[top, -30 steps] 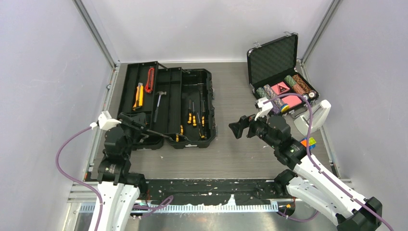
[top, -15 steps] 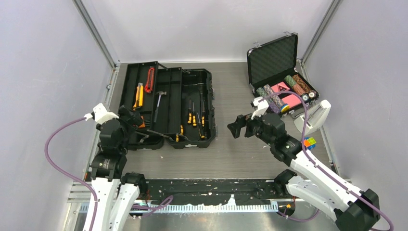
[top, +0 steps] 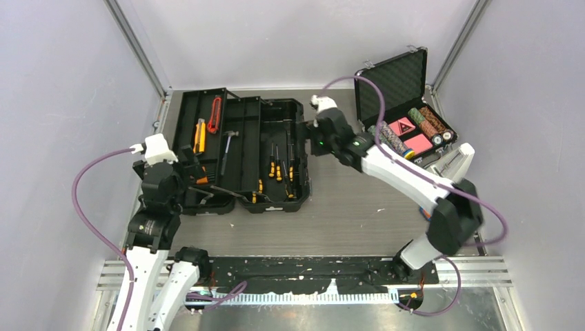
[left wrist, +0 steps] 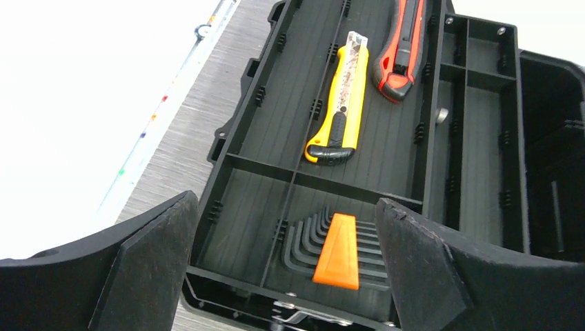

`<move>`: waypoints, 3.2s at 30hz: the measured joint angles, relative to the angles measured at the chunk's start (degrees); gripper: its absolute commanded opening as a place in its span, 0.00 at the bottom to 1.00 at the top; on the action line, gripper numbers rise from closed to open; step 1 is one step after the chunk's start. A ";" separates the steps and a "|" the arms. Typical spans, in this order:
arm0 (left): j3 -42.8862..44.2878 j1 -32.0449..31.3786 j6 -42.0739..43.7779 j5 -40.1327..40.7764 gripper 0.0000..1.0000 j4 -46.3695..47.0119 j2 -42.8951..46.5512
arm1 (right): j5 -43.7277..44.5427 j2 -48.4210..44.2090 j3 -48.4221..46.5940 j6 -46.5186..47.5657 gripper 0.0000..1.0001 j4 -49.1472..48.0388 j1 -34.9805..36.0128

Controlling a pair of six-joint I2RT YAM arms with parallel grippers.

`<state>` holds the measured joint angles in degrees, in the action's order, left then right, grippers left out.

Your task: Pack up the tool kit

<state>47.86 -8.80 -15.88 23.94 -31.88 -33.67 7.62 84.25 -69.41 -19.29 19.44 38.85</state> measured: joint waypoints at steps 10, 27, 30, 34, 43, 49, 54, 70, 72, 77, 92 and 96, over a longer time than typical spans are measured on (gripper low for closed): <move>-6.49 -3.93 5.57 6.36 1.00 1.73 8.15 | 12.09 27.36 -22.49 -3.06 0.84 10.12 3.41; -7.19 -5.11 7.15 7.52 0.99 2.99 10.54 | 10.12 26.82 -13.20 -4.50 0.12 7.17 2.01; -7.19 -5.11 7.15 7.50 1.00 3.19 10.01 | 9.70 22.84 -8.02 -4.76 0.12 6.34 1.03; -7.17 -5.11 6.91 6.73 1.00 3.32 8.33 | 8.00 16.65 -0.04 -3.63 0.11 4.76 -1.68; -2.49 -4.61 1.75 0.15 0.97 1.60 0.87 | 3.54 8.35 9.70 2.71 0.10 3.26 -9.90; 4.94 -0.35 -2.78 -5.75 0.94 0.28 -8.72 | -1.11 8.24 9.86 3.39 0.10 3.04 -14.91; 10.03 8.57 -5.75 -14.47 0.90 0.31 -19.21 | -2.47 8.22 10.16 3.72 0.10 2.56 -16.37; 14.86 16.37 0.55 -31.78 0.90 -2.64 -45.64 | -3.08 6.99 12.04 2.78 0.11 -0.11 -16.61; 14.86 16.37 1.51 -33.48 0.89 -2.95 -47.36 | -3.08 6.99 12.04 2.78 0.11 -0.09 -16.61; 14.86 16.37 3.13 -38.21 0.83 -3.17 -50.29 | -3.08 6.97 12.04 2.71 0.10 -0.09 -16.59; 15.10 15.98 2.64 -47.10 0.43 -0.74 -59.25 | -4.04 6.97 12.09 2.34 0.11 -0.11 -16.92; 15.28 15.32 2.45 -49.05 0.15 -0.35 -59.45 | -4.39 6.97 12.17 2.12 0.11 -0.20 -17.03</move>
<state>63.13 6.52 -13.43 -25.10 -32.23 -93.12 3.22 91.22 -57.23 -17.17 19.25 21.82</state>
